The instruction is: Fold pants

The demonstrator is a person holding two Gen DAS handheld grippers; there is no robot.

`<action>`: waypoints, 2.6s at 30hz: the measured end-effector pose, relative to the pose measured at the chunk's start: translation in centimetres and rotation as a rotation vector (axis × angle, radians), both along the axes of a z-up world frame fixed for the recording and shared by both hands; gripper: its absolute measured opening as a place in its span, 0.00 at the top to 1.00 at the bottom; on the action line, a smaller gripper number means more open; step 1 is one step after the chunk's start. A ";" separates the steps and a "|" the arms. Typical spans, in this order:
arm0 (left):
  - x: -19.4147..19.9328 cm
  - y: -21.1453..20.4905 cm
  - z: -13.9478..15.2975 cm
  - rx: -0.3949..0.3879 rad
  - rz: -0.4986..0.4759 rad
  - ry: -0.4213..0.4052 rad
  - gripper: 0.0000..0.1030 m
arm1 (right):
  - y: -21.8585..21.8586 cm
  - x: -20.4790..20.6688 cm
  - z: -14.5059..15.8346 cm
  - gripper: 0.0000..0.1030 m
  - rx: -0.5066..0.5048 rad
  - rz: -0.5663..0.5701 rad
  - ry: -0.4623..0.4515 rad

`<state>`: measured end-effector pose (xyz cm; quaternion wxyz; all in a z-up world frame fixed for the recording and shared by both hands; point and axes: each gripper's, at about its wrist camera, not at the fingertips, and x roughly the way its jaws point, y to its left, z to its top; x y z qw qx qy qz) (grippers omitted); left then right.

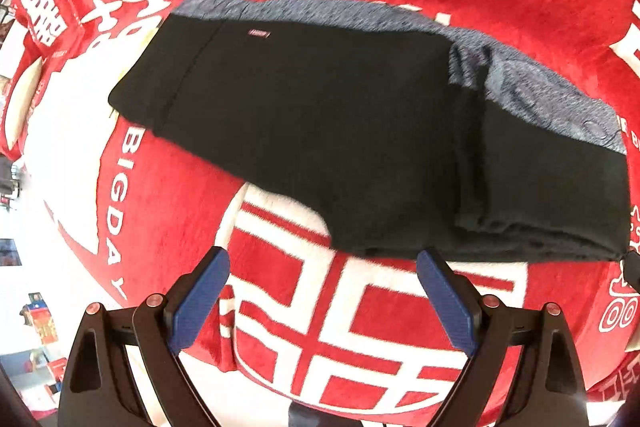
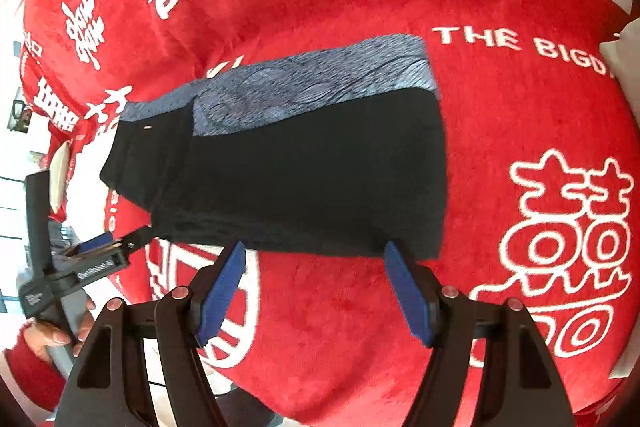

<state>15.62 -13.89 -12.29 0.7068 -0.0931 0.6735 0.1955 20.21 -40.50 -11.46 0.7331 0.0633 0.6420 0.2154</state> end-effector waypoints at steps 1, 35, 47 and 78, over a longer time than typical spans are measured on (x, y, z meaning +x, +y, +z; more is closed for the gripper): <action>-0.2 0.2 0.0 0.002 0.001 -0.003 0.07 | 0.5 -0.2 -0.1 0.27 0.019 0.003 0.012; -1.9 10.5 -1.5 -0.100 -0.058 -0.120 0.07 | 17.1 -6.3 -4.2 0.96 -0.033 -0.019 0.075; -1.8 12.6 -2.2 -0.127 0.028 -0.144 0.07 | 22.5 -2.4 -5.3 0.77 -0.138 0.174 -0.031; -3.6 24.8 -4.3 -0.450 0.339 -0.399 0.07 | 24.1 -4.6 -4.5 0.34 -0.313 0.379 -0.121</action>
